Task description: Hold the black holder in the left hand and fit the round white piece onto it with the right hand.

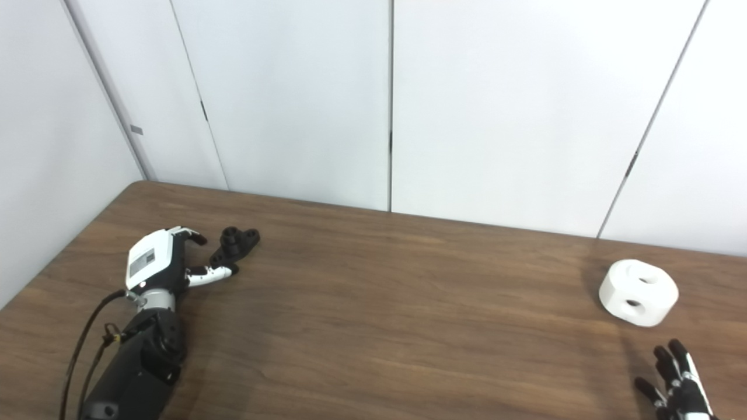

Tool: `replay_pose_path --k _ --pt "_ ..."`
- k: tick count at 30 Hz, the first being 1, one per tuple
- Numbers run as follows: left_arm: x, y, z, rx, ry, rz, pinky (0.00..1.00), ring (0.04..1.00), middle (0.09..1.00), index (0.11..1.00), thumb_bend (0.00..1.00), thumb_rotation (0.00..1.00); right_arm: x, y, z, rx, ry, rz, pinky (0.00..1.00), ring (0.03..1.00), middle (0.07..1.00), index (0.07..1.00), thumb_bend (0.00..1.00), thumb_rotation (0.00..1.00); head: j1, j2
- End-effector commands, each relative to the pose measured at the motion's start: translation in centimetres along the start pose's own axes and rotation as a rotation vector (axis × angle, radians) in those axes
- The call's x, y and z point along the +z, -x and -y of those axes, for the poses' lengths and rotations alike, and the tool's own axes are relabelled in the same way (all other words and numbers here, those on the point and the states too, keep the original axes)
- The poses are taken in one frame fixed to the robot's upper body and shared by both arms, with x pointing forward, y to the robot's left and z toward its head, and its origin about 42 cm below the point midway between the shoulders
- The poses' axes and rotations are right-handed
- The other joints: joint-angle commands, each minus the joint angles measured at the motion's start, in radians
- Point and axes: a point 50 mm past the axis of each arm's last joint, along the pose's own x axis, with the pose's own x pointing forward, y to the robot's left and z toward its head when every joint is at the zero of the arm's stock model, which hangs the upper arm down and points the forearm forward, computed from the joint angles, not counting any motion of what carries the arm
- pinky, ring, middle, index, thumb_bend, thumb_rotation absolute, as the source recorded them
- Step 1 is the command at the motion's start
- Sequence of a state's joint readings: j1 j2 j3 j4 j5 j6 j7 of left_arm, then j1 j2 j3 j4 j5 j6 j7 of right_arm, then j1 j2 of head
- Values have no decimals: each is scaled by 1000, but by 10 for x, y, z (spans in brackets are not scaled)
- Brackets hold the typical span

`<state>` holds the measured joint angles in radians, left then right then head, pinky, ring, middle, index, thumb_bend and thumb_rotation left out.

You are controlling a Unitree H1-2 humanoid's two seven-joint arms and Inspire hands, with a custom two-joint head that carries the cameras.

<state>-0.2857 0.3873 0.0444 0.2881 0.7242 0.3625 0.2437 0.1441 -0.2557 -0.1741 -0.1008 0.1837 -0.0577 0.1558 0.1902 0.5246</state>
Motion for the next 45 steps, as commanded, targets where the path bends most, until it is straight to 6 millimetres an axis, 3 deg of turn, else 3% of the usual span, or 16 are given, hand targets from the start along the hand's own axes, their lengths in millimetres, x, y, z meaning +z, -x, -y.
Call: replay_pose_path --k 1,8,13,18,38,40,45 --pt "12 -16 -19 72 4 61 1000 925 870 672 877 312 -10 8 -6 5 -16 -62 1000 1000 971 1000 630 1000 -1 2" --pt "19 -16 -15 18 114 68 1000 935 878 675 847 265 -8 9 -8 13 -19 -58 1000 1000 974 1000 627 1000 -6 7" --pt "21 -17 -13 -18 189 32 903 914 853 652 797 267 -8 9 -8 22 -12 -56 1000 1000 981 1000 627 1000 -7 8" --pt "23 -16 -13 -20 209 14 881 918 851 646 779 261 -7 9 -8 22 -7 -55 1000 1000 977 1000 629 1000 -7 14" --pt "17 -14 -9 18 134 9 858 886 809 562 767 184 -5 9 -6 33 -5 -61 1000 1000 967 1000 631 1000 -3 25" --pt "17 -13 -8 24 86 10 886 880 801 506 573 101 -5 9 -6 37 -1 -63 1000 1000 970 1000 634 1000 -3 28" --pt "15 -11 -6 33 31 19 913 876 785 490 524 78 -4 9 -5 39 -2 -59 1000 1000 969 1000 612 1000 -2 31"
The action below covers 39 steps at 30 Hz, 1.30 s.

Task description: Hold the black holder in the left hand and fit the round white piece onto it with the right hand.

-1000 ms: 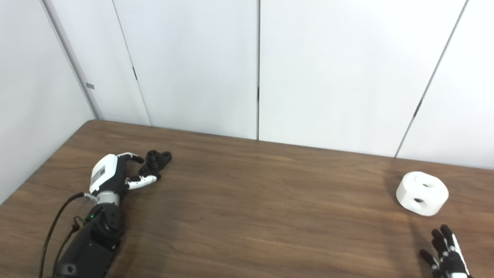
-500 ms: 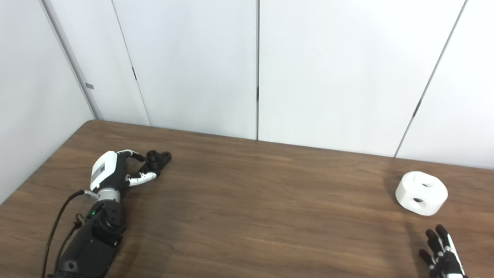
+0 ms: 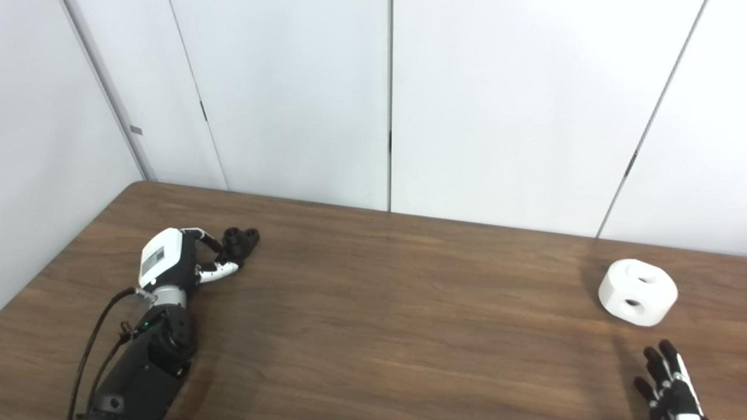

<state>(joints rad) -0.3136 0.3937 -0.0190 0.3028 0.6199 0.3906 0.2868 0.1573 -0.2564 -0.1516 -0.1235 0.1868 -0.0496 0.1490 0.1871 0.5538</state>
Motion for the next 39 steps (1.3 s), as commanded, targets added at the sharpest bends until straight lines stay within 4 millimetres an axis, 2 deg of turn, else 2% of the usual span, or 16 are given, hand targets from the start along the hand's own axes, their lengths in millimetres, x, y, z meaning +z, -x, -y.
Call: replay_pose_path --k 1,14,26,31,36,39 --pt "2 -8 -12 51 -35 20 915 877 785 490 523 78 -6 5 1 22 2 -57 1000 1000 969 1000 611 1000 1 4" --pt "0 -9 -14 72 -8 4 890 855 763 484 525 68 -6 2 -1 30 11 -49 1000 1000 967 1000 595 1000 -6 9" --pt "-2 -4 -12 70 37 4 814 834 721 485 521 47 -4 3 -2 33 8 -45 1000 1000 970 1000 601 1000 -9 15" --pt "10 7 -18 14 133 10 717 828 740 486 518 49 -4 2 -3 34 9 -47 1000 998 968 1000 605 1000 -21 11" --pt "28 22 -21 -22 174 45 659 800 735 486 517 49 -4 0 -3 38 22 -38 1000 1000 975 1000 589 1000 -21 20" --pt "34 36 -15 -58 185 86 654 785 727 486 518 53 -2 0 -5 38 18 -35 1000 1000 969 1000 573 1000 -24 22"
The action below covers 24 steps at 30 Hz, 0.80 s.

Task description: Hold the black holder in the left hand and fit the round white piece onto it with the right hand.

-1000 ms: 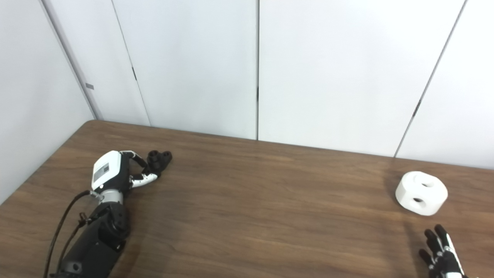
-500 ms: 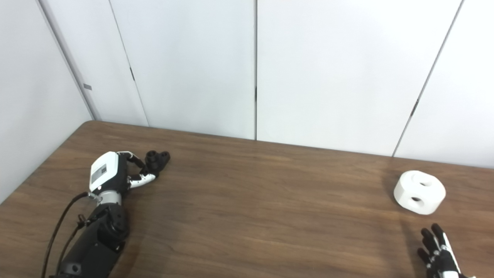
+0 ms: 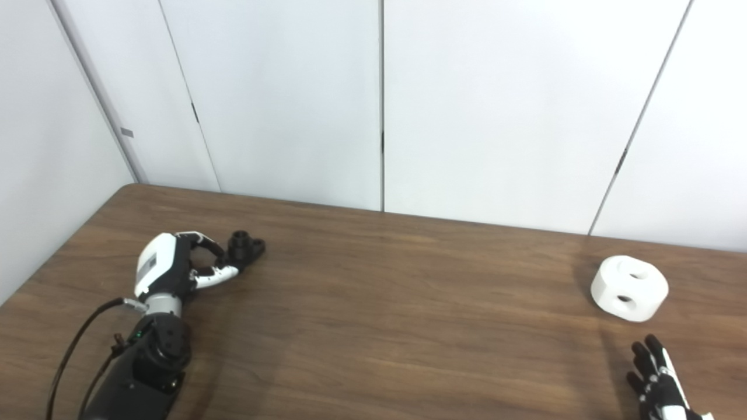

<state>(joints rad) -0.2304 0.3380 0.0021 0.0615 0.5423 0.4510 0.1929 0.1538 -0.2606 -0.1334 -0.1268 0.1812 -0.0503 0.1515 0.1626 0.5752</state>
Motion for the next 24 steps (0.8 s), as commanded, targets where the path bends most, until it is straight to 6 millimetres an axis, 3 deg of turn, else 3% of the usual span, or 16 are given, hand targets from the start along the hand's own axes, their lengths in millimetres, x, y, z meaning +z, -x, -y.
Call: replay_pose_path --k 1,7,14,20,24 --pt "13 5 -1 -9 11 65 665 788 726 486 518 54 -3 2 -2 14 10 -40 1000 998 968 1000 573 1000 0 2" --pt "12 32 13 -89 38 120 721 818 746 487 516 55 -1 0 -6 16 8 -38 1000 1000 967 1000 590 1000 -7 6" --pt "31 66 21 -169 34 205 728 829 761 488 513 55 1 -2 -11 16 21 -39 1000 1000 962 1000 591 1000 -25 14" --pt "39 92 38 -271 21 302 796 829 760 487 514 53 5 -3 -17 19 17 -34 1000 992 950 1000 624 1000 -55 30" --pt "41 109 53 -330 -4 367 738 813 754 487 515 53 8 -3 -20 25 34 -32 1000 991 956 1000 635 1000 -74 44"
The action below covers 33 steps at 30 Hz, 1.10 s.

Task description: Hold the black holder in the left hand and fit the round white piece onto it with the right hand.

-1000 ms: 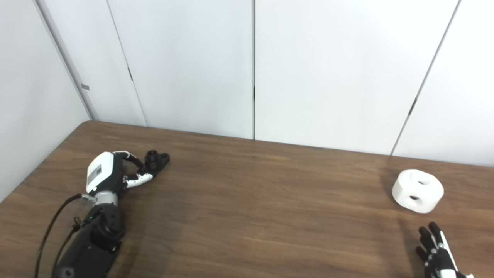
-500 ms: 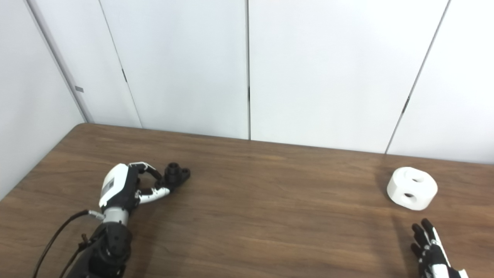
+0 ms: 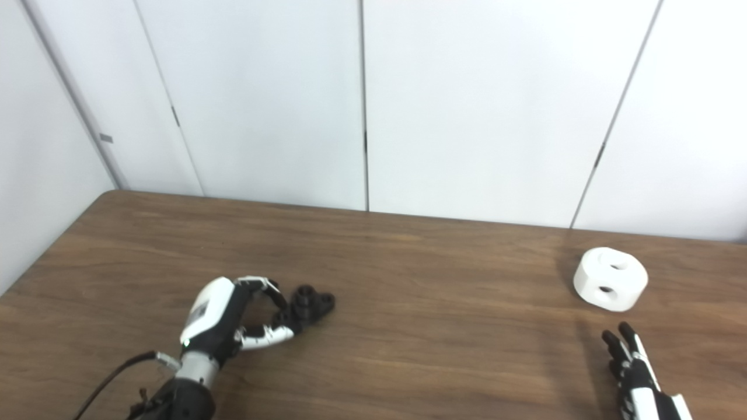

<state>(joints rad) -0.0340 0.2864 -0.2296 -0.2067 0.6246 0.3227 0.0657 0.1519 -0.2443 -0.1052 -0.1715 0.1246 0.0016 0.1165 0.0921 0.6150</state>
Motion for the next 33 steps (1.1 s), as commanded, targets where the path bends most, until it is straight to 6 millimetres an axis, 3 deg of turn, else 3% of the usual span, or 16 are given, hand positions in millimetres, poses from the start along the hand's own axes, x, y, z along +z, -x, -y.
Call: replay_pose_path --k 1,9,15,27,33 --pt "9 7 15 -73 2 61 723 814 754 487 515 53 3 0 -8 28 2 -16 1000 993 957 1000 635 1000 -7 7" --pt "26 31 48 -216 17 221 749 860 788 489 510 56 11 0 -18 29 12 -24 1000 995 965 1000 630 1000 -72 34" --pt "38 49 61 -257 46 325 731 849 787 488 512 54 18 2 -26 17 3 -31 1000 992 957 1000 631 1000 -135 61" --pt "42 60 58 -317 -43 364 801 890 821 490 507 55 31 8 -33 -1 -1 -39 1000 1000 956 1000 629 1000 -233 95" --pt "44 58 50 -270 -127 325 804 879 811 490 512 49 32 9 -28 -2 15 -39 1000 997 956 1000 642 1000 -240 96"
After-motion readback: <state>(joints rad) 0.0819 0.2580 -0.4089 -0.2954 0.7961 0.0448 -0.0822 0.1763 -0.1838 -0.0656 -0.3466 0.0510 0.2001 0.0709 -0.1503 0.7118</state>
